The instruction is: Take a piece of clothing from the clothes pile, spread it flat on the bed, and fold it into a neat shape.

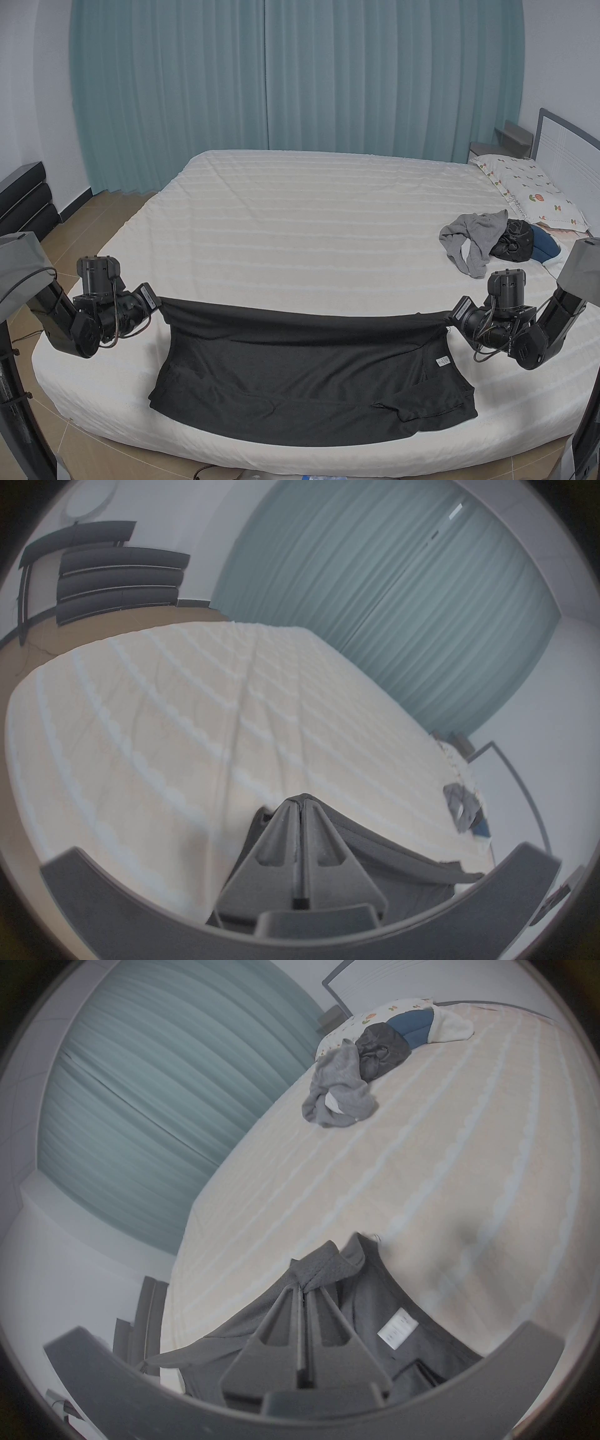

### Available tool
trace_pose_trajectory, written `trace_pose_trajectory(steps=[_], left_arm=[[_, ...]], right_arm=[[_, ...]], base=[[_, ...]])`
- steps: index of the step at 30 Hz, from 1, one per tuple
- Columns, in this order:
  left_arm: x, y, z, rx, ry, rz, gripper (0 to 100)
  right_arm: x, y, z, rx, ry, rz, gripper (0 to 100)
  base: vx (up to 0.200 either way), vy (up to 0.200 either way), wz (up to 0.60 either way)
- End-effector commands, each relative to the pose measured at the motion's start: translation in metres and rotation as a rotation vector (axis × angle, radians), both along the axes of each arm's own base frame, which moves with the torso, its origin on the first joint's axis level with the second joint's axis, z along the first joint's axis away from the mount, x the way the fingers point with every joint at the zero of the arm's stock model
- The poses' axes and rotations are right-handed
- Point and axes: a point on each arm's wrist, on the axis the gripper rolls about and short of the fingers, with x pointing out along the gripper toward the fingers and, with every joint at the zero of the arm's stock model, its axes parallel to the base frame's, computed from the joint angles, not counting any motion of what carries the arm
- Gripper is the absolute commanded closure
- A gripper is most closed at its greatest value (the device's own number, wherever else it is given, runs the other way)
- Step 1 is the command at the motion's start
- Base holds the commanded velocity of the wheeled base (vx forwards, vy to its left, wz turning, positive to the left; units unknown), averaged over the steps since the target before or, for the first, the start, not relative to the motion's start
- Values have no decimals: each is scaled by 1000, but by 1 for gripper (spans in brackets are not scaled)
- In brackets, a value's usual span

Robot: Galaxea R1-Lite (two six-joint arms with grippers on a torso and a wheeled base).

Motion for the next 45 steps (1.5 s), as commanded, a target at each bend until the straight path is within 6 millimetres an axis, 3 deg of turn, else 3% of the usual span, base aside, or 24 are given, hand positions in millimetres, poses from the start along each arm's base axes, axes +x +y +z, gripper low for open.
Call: trace_pose_trajectory(steps=[1, 18, 28, 29, 31, 32, 39, 45], left_arm=[[-19, 0, -24, 47, 99, -33, 100], [-44, -3, -62, 143, 275, -129, 100], [-46, -3, -64, 149, 309, -140, 100], [-46, -3, -64, 149, 309, -140, 0], [-47, -3, -63, 148, 306, -139, 0], [-49, -3, -63, 147, 311, -139, 0], [-44, 5, -40, 130, 227, -100, 0], [-14, 5, -25, 33, 150, -29, 0]], right_arm=[[-18, -1, -12, -21, 70, 41, 100], [-50, 9, -42, -127, 212, 183, 100], [-51, 10, -51, -147, 239, 194, 100], [-50, 10, -51, -146, 237, 192, 100], [-50, 10, -48, -141, 224, 189, 100], [-49, 9, -45, -139, 214, 185, 0], [-41, 3, -12, -82, 94, 131, 0], [-20, 8, -19, 61, 109, 37, 0]], base=[[0, 0, 0], [0, 0, 0], [0, 0, 0], [0, 0, 0], [0, 0, 0], [0, 0, 0], [0, 0, 0], [0, 0, 0]])
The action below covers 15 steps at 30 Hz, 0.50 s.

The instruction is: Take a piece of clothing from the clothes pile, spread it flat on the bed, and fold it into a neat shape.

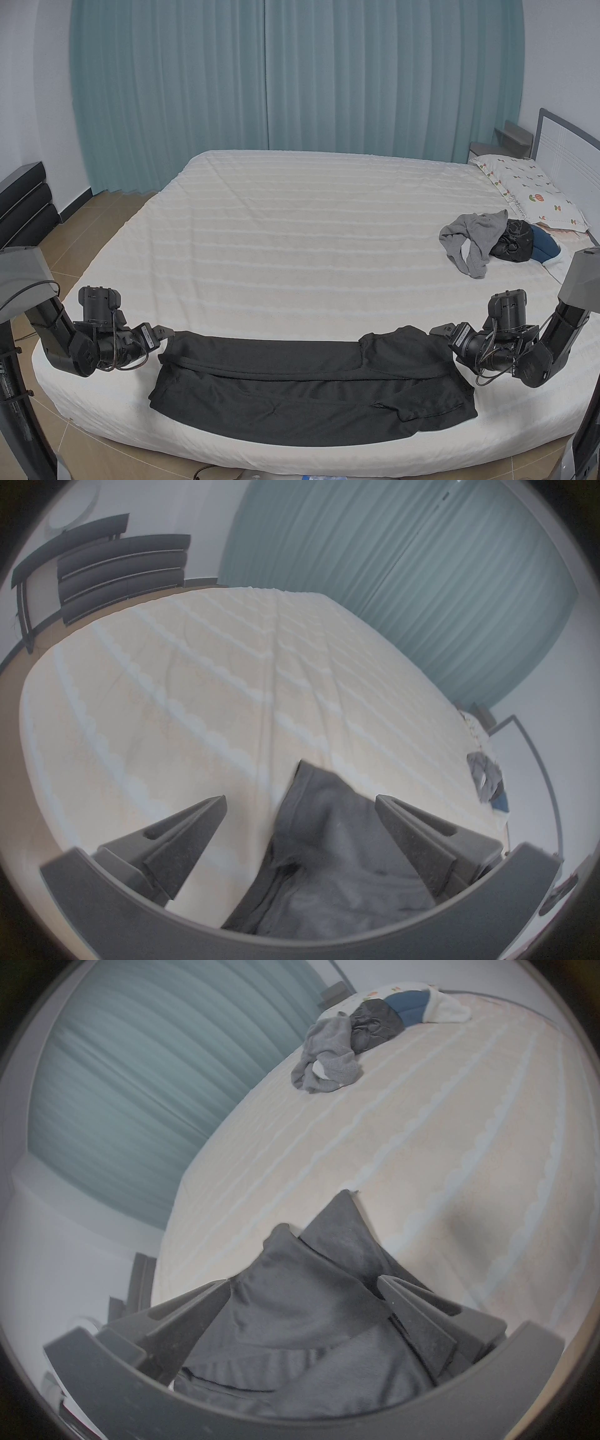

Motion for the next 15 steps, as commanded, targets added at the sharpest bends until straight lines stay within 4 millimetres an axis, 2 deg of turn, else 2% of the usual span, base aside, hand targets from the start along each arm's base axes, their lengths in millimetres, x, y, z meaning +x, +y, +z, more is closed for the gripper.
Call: trace_pose_trajectory(steps=[1, 8, 12, 15], left_arm=[[27, 0, 14, -72, -55, 51, 0], [55, -8, 0, -208, 42, 89, 0], [58, -8, -8, -223, 63, 97, 0], [60, -16, -14, -219, 76, 74, 0]], right_arm=[[20, 3, -7, 90, 5, -74, 0], [24, -6, -12, 119, 19, -118, 0], [24, -5, -12, 123, 4, -114, 0], [26, -5, -14, 120, -18, -116, 0]], base=[[0, 0, 0], [0, 0, 0], [0, 0, 0], [0, 0, 0]])
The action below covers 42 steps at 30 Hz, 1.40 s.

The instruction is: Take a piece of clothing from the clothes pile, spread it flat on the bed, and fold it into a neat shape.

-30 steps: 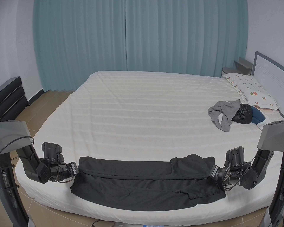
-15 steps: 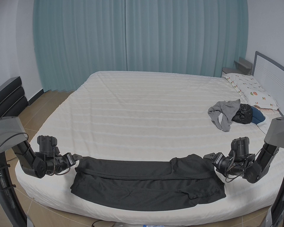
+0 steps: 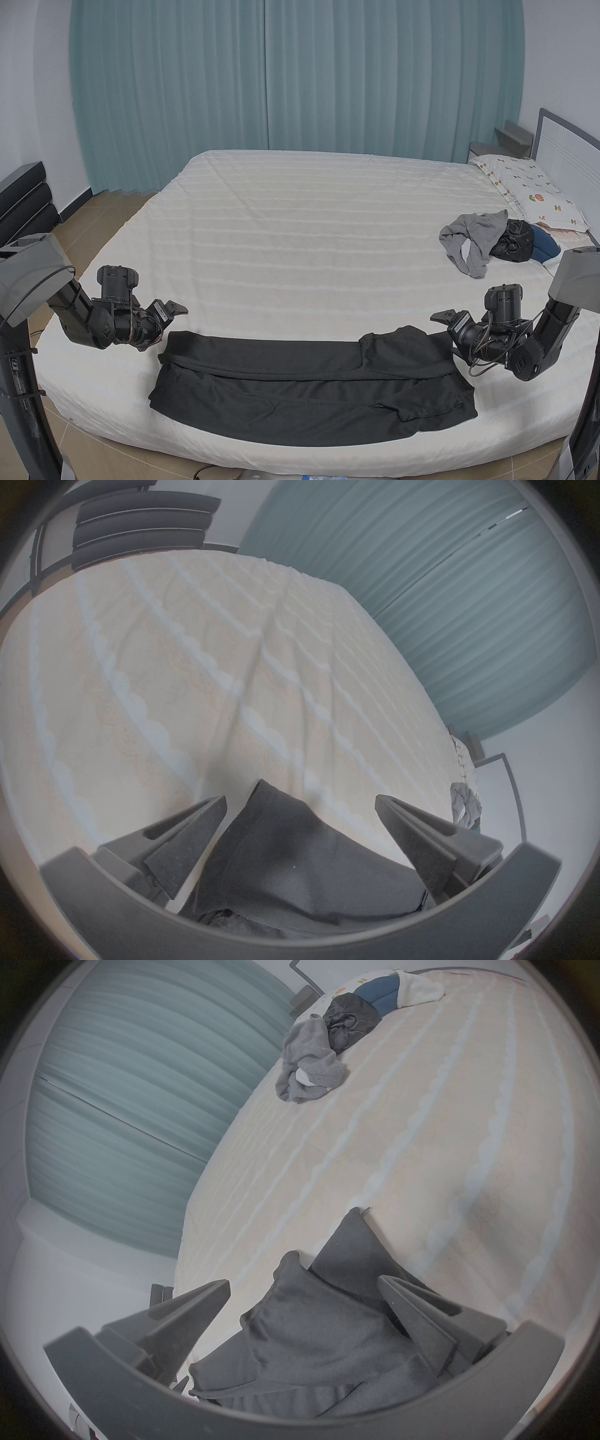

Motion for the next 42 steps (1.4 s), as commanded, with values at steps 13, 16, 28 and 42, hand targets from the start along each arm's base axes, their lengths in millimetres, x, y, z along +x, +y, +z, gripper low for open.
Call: trace_pose_trajectory(steps=[13, 16, 28, 42], left_arm=[[9, -13, -25, 38, 38, -49, 0], [9, -10, -23, 36, 34, -39, 100], [6, 2, -23, 59, 42, 32, 100], [6, 6, -17, 33, 34, 61, 100]], right_arm=[[0, -13, -9, -12, 8, -43, 0], [0, -13, -8, -11, 5, -44, 0], [1, -16, -12, -21, 15, -50, 0], [6, -16, -27, -42, 45, -25, 0]], base=[[0, 0, 0], [0, 0, 0], [0, 0, 0], [0, 0, 0]])
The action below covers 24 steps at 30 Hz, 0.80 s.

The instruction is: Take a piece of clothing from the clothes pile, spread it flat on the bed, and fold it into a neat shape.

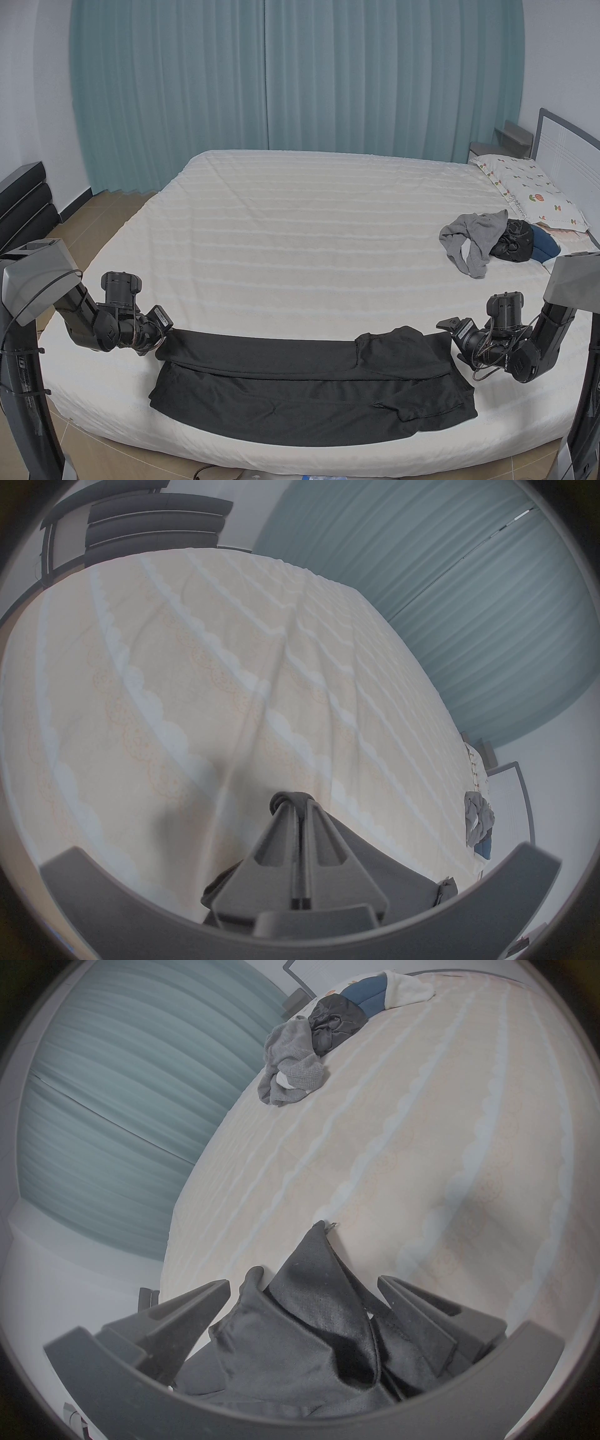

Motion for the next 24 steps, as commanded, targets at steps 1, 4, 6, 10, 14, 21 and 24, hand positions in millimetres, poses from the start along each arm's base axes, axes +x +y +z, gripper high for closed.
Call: trace_pose_trajectory(steps=[1, 4, 6, 10, 14, 21, 24], left_arm=[[0, 0, 1, -1, -2, -1, 100], [0, -1, 1, -5, -2, -6, 100], [0, -1, 0, -6, -2, -5, 100], [1, -2, 1, -7, -4, -8, 100], [0, -2, 1, -7, -2, -8, 100], [0, -2, 0, -9, 1, -10, 100], [0, -1, 0, -10, 1, -7, 100]], right_arm=[[3, 1, -7, -5, 8, 4, 0], [5, 1, -9, -5, -9, 7, 0], [9, 2, -13, -10, -16, 13, 0], [16, 2, -20, -21, -16, 14, 100], [21, -2, -21, -22, -24, 1, 100], [26, -6, -18, -19, -53, -20, 100], [29, -9, -15, -16, -84, -31, 100]], base=[[0, 0, 0], [0, 0, 0], [0, 0, 0], [0, 0, 0], [0, 0, 0], [0, 0, 0], [0, 0, 0]])
